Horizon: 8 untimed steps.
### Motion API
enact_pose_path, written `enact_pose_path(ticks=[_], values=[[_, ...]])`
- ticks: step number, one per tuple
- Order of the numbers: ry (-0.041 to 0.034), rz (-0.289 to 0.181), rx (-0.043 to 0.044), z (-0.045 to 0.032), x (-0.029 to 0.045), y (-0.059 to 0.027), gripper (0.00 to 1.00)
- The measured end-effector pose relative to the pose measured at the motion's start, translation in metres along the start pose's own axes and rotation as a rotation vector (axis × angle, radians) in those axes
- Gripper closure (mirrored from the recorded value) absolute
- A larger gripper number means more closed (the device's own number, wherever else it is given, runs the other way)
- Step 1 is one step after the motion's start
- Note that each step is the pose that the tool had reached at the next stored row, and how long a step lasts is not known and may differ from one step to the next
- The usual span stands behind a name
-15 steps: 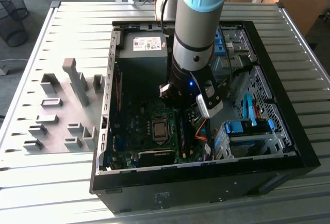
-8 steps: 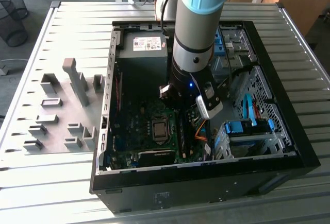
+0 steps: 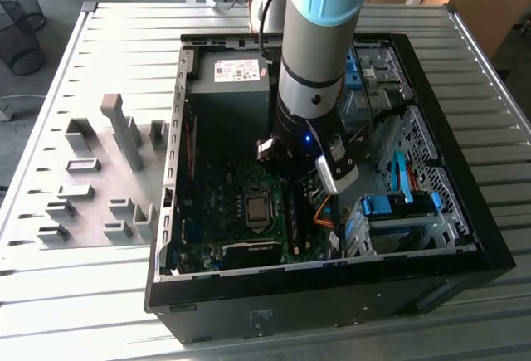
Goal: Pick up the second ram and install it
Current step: 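Insert the second ram into the second slot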
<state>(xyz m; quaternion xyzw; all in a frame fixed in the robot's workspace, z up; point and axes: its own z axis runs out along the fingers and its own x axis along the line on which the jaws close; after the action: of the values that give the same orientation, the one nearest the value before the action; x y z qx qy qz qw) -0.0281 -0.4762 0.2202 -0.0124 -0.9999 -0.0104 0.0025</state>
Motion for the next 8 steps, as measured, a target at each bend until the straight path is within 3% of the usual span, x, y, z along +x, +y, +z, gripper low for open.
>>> enact_pose_path(ticks=[8], values=[[0.0, 0.001, -0.0001, 0.0041, -0.001, -0.0011, 0.86]])
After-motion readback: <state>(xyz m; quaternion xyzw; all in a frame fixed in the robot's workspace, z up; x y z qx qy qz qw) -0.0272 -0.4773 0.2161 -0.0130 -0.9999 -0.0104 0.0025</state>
